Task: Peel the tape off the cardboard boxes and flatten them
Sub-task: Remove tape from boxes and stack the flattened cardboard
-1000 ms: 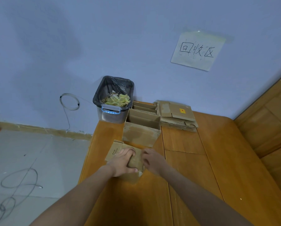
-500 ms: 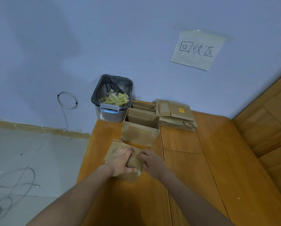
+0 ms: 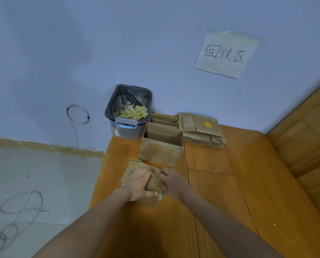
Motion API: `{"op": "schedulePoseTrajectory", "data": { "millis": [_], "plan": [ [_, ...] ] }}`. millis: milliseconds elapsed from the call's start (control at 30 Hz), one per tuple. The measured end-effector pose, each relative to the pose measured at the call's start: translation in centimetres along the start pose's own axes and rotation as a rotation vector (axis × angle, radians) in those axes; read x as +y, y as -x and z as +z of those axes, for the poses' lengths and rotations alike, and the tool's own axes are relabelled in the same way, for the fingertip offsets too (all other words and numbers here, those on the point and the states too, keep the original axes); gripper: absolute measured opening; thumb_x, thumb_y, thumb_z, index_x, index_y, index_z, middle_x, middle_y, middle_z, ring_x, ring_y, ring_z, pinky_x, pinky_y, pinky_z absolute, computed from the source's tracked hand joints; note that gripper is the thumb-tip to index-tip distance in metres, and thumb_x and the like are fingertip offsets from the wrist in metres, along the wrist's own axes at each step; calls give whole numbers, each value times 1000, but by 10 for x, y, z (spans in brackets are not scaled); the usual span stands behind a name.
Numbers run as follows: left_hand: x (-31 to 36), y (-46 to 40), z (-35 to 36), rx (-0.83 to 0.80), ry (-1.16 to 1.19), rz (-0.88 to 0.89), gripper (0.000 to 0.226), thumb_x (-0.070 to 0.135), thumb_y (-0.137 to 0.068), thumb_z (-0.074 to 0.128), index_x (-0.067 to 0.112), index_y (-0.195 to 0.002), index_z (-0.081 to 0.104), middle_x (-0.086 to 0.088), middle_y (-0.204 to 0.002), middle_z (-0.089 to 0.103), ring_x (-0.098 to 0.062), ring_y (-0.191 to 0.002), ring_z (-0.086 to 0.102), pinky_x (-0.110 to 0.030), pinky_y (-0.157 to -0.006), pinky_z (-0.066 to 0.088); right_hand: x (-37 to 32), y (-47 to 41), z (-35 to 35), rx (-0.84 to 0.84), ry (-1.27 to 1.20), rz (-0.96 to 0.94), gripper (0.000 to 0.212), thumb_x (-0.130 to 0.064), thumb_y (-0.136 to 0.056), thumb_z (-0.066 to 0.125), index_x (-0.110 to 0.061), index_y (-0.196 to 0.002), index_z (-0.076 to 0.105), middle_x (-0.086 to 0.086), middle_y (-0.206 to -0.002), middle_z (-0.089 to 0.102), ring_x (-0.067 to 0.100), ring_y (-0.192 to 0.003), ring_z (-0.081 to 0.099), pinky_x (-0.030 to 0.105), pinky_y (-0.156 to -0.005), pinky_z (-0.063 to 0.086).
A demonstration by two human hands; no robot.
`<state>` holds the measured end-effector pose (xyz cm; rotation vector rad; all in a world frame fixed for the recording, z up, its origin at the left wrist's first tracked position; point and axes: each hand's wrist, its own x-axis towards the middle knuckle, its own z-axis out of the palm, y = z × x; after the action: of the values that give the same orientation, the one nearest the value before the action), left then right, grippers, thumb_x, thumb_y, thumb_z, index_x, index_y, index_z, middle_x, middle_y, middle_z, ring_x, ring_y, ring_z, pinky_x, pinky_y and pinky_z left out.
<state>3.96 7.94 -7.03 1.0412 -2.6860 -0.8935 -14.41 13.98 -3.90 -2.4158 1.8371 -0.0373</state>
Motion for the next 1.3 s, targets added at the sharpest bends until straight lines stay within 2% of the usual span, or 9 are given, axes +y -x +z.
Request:
{"op": "schedulePoseTrajectory", "data": {
  "millis": [167, 467, 633, 833, 1033, 1300],
  "plan": [
    [-1, -2, 0, 17, -16, 10, 66, 59, -82, 62, 21, -132, 38, 6, -140, 34, -12, -126, 29, -28, -108, 25, -3, 8, 3, 33, -7, 19, 29, -19, -89, 46, -13, -116, 58, 3, -119, 52, 22, -98, 49, 30, -69, 47],
    [-2, -1, 2, 18, -5, 8, 65, 60, -81, 62, 23, -129, 38, 7, -138, 34, -10, -124, 28, -24, -102, 23, 6, 7, -7, -39, -12, -74, 34, -20, -95, 43, -18, -124, 58, 1, -125, 52, 21, -106, 48, 34, -82, 48],
    [-3, 1, 2, 24, 2, 4, 64, 58, -81, 62, 23, -129, 38, 7, -139, 33, -10, -124, 27, -22, -101, 21, 5, 8, -3, 3, -22, -68, 31, -17, -92, 45, -17, -119, 59, 2, -121, 53, 22, -104, 48, 32, -77, 47],
    [-1, 0, 1, 30, -13, 10, 64, 57, -82, 63, 22, -129, 39, 6, -139, 34, -12, -125, 30, -23, -102, 23, 7, 7, -6, 0, -23, -99, 30, -14, -92, 46, -13, -119, 59, 5, -121, 54, 24, -104, 48, 29, -79, 41],
    [-1, 0, 1, 24, -32, 10, 64, 59, -83, 62, 23, -129, 38, 5, -140, 34, -12, -126, 28, -25, -103, 22, 8, 14, -6, 15, -44, -121, 36, -15, -92, 47, -15, -126, 59, 5, -120, 56, 24, -105, 51, 35, -74, 51],
    [-1, 0, 2, 22, -17, -6, 64, 60, -82, 62, 25, -129, 36, 8, -140, 32, -8, -123, 26, -22, -101, 20, 13, 12, -8, -23, -8, -165, 35, -18, -94, 44, -15, -127, 58, 4, -126, 54, 22, -111, 49, 33, -81, 50]
  ]
}}
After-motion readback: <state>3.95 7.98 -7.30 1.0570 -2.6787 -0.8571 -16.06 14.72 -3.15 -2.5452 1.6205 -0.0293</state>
